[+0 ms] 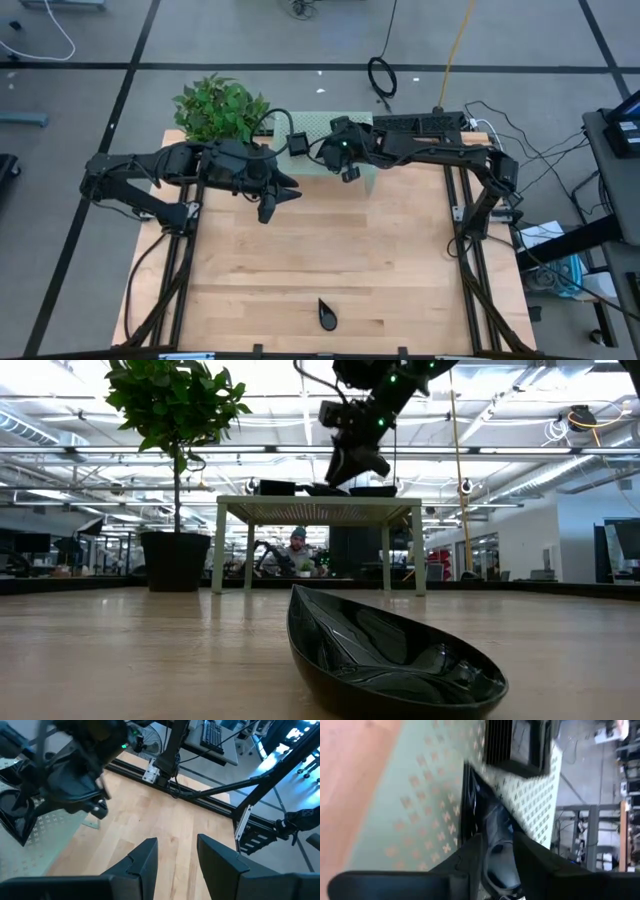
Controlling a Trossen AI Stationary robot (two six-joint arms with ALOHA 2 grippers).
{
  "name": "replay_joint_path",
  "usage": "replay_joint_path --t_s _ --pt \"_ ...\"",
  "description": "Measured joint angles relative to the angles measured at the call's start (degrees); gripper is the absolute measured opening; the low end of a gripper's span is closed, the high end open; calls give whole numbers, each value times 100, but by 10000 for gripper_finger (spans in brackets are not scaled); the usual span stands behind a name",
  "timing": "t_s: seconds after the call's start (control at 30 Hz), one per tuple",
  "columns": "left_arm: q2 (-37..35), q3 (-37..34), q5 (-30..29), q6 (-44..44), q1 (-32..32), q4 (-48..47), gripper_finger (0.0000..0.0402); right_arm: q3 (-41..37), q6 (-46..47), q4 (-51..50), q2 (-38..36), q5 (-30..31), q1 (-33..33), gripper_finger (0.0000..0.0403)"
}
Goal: Pick & Place Mini shaped plates
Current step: Stack the drop shaped plate on top of the other drop shaped plate on the shelf
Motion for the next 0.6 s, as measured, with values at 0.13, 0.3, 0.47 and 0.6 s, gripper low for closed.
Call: replay_joint_path --t_s 0.13,0.3,0.47,0.6 --pt "0 0 0 -17 0 1 141 4 2 134 -119 -17 141 106" --pt "0 0 2 -172 0 2 141 2 445 64 -289 -2 327 105" --pt "0 0 42 -228 -14 -1 141 2 1947 -539 -627 -192 590 105" --pt "0 0 60 -343 -67 -29 141 2 3334 -1545 -920 -1215 784 104"
